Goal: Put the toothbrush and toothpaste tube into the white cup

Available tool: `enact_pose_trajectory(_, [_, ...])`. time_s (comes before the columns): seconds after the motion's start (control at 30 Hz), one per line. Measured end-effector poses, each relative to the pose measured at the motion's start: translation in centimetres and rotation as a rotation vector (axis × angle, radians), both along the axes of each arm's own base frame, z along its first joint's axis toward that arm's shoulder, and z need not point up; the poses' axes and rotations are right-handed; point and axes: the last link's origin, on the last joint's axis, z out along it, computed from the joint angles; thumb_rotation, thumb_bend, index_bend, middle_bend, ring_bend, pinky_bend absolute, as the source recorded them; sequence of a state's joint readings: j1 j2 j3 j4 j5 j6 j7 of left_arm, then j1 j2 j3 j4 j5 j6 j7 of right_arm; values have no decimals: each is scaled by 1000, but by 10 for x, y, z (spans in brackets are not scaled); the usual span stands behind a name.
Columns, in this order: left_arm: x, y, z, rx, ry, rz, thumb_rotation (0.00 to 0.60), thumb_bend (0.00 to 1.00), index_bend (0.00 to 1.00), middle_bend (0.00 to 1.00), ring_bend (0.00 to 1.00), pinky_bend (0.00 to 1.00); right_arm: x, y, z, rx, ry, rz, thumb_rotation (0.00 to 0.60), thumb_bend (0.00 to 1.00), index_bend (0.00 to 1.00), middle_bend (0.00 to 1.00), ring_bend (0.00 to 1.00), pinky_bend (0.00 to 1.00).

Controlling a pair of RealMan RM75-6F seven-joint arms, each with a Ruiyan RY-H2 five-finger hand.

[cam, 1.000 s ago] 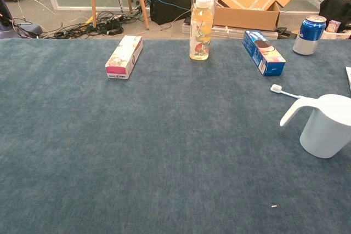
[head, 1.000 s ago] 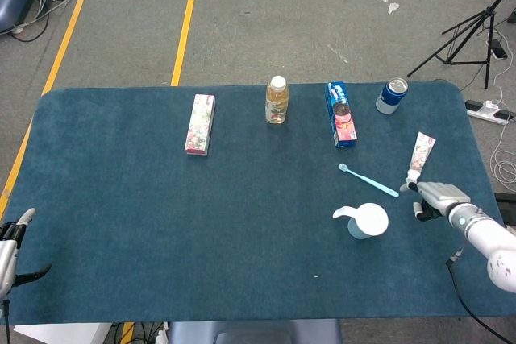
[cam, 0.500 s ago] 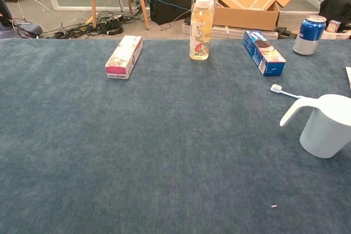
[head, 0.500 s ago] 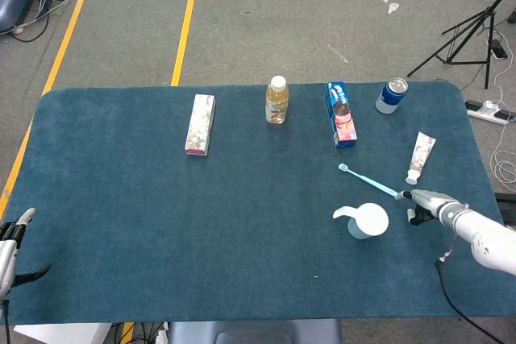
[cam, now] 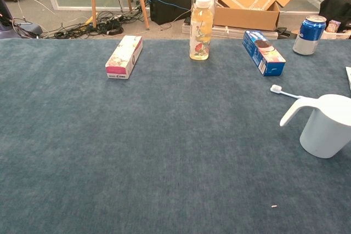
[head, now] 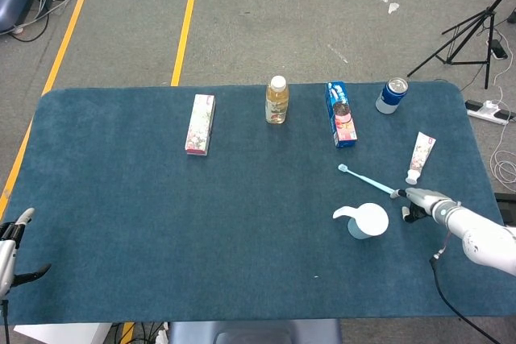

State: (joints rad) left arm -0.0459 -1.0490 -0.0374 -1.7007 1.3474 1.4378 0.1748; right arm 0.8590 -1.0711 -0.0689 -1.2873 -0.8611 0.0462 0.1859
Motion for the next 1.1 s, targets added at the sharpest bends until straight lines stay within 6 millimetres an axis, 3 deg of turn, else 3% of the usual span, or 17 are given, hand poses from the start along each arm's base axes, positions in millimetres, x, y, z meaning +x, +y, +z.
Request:
enact_pose_trajectory(0.5, [0,0,0,0,-2,-1,600,0,64,227,204,278,-10,-15,-5,-106,1,23,600,675,107,1000,1000,1000])
enact_pose_trajectory(0.7, [0,0,1,2,-2,1,600,0,64,227,204,278,-7,-9,-4,-135,-22,40,600,644,114,1000,1000,1000])
enact_pose_trajectory(0.8, [1,0,0,-3,0,0,600,0,64,227,204,278,-2,-5,2,-163,-35,73,600,616,163,979,1000,1000])
enact_pose_trajectory(1.1, [0,0,-3,-13,3,3,600,0,64,227,204,278,11,-1,23,-325,-24,259,600,336,288,857,923,994])
